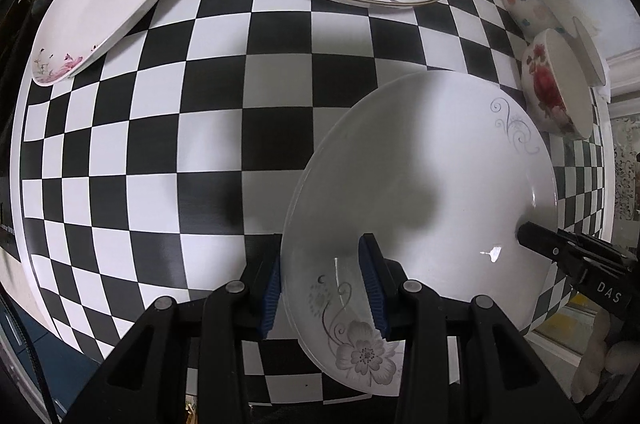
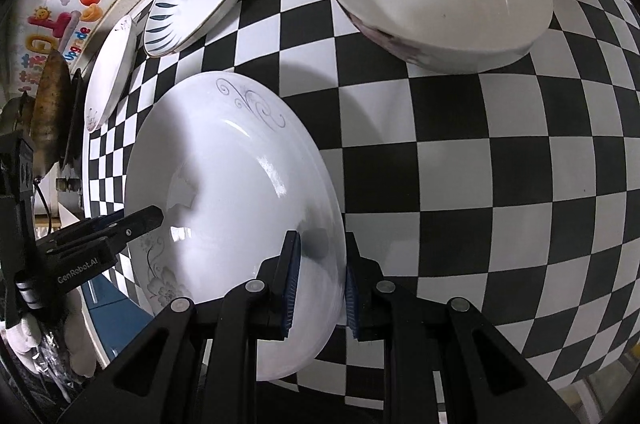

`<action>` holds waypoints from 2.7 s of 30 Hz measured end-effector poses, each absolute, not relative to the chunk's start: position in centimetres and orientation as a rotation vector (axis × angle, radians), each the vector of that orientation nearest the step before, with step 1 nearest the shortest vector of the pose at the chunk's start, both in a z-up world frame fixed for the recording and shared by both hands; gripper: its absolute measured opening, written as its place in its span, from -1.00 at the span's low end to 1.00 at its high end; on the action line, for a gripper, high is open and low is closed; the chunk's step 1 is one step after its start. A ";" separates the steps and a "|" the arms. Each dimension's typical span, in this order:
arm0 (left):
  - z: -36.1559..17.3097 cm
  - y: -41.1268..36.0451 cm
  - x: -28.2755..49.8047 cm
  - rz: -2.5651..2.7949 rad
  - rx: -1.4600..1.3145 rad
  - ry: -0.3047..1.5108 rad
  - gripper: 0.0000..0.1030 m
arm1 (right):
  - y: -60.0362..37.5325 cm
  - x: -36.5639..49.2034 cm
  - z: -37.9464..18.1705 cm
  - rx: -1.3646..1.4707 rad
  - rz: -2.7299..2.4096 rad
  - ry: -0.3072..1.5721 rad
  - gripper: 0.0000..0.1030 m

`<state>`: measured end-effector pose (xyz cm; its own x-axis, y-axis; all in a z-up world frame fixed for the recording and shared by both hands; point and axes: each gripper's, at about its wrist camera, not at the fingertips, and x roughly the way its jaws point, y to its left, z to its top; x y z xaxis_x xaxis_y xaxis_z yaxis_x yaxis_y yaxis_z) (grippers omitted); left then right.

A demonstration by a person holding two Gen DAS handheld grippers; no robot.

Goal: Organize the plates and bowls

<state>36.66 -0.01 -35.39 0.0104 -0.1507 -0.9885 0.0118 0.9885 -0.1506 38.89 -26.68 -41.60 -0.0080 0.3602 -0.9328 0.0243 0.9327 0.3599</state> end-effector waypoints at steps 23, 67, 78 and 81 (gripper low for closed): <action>-29.7 14.7 38.8 0.111 -0.556 1.338 -0.27 | -23.5 42.7 -30.0 0.331 0.335 1.442 -0.16; -36.9 24.1 45.3 0.339 -0.754 1.247 -0.39 | 7.5 68.6 -42.0 -0.129 0.857 1.517 -0.76; -32.2 18.2 45.1 0.209 -0.621 1.245 -0.39 | -0.4 64.3 -36.0 -0.019 0.787 1.412 -0.78; -30.2 16.5 44.6 0.159 -0.578 1.235 -0.39 | -3.6 62.7 -34.0 0.023 0.755 1.381 -0.78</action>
